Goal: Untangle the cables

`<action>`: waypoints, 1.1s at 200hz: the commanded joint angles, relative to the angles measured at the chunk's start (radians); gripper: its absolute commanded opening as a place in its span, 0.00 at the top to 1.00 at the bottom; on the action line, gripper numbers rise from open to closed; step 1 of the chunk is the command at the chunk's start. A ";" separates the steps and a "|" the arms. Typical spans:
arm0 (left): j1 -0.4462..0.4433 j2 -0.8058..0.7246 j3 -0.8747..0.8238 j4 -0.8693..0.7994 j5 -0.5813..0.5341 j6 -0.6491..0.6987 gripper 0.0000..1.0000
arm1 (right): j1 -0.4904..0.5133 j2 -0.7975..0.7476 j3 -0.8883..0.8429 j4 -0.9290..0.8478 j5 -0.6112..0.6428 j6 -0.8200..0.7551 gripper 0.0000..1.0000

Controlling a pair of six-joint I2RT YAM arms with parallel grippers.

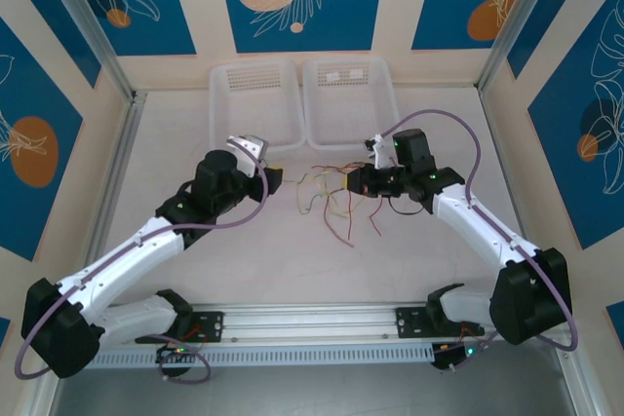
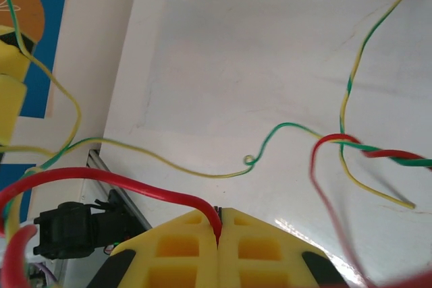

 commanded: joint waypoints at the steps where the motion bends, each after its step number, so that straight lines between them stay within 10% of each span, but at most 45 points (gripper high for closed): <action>1: -0.009 -0.034 0.049 -0.033 -0.027 0.017 0.43 | 0.026 0.012 0.041 -0.060 0.058 -0.044 1.00; 26: -0.008 -0.017 0.082 -0.028 0.088 0.051 0.29 | 0.064 0.015 0.031 -0.058 0.130 -0.098 1.00; 134: 0.018 0.227 0.222 -0.077 0.799 0.239 0.44 | 0.188 -0.237 -0.245 0.283 0.236 -0.395 1.00; 220: -0.025 0.404 0.335 -0.147 0.904 0.207 0.35 | 0.267 -0.270 -0.289 0.390 0.448 -0.475 1.00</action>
